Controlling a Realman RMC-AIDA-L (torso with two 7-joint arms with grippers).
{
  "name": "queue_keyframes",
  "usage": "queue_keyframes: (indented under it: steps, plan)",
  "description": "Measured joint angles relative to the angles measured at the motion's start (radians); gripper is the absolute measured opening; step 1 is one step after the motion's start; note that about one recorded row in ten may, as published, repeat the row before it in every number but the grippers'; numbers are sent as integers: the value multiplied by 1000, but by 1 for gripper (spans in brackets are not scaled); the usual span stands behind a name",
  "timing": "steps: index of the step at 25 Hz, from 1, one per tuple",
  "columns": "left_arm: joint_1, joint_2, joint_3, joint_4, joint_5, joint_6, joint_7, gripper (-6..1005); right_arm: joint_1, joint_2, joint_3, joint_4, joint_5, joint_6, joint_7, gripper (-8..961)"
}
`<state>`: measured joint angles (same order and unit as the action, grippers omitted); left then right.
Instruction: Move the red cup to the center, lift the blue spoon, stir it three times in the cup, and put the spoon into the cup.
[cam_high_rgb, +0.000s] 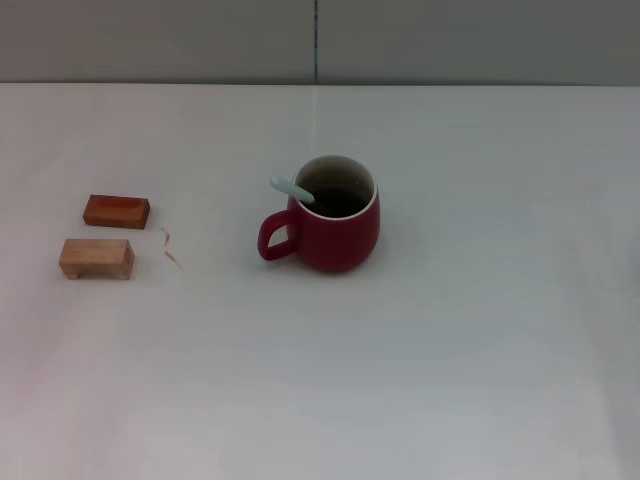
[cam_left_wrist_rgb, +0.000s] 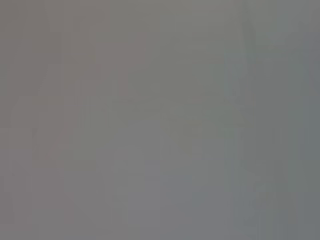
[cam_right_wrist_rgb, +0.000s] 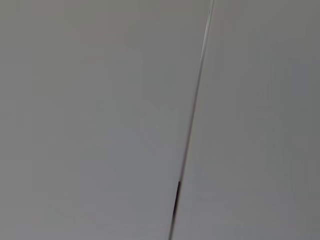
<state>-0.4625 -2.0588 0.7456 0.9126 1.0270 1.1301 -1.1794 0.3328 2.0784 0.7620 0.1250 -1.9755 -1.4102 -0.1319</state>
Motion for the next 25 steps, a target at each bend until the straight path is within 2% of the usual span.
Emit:
queue_keyframes:
  steps: [1, 2, 6, 7, 12, 15, 21, 25]
  plan:
    - [-3, 4, -60, -70, -46, 0, 40, 280, 0, 0, 2, -6, 0, -1, 0, 696]
    - [-3, 4, -60, -70, -46, 0, 40, 280, 0, 0, 2, -6, 0, -1, 0, 696]
    - [-8, 4, -178, -200, -65, 0, 178, 281, 0, 0, 16, -12, 0, -1, 0, 695]
    - [-8, 4, -178, -200, -65, 0, 178, 280, 0, 0, 18, -12, 0, -2, 0, 695]
    - [-11, 5, -208, -364, -95, 20, 408, 279, 9, 0, 28, -25, 0, 6, 0, 695]
    - [-11, 4, -209, -401, -111, 21, 467, 278, 12, 0, 28, -29, 0, 6, 0, 696]
    - [-23, 1, -211, -541, -199, 23, 699, 277, 22, 0, 29, -57, 0, 7, 0, 696]
    - [-29, -1, -212, -583, -214, 24, 758, 276, 23, 0, 37, -62, 0, 7, 0, 695]
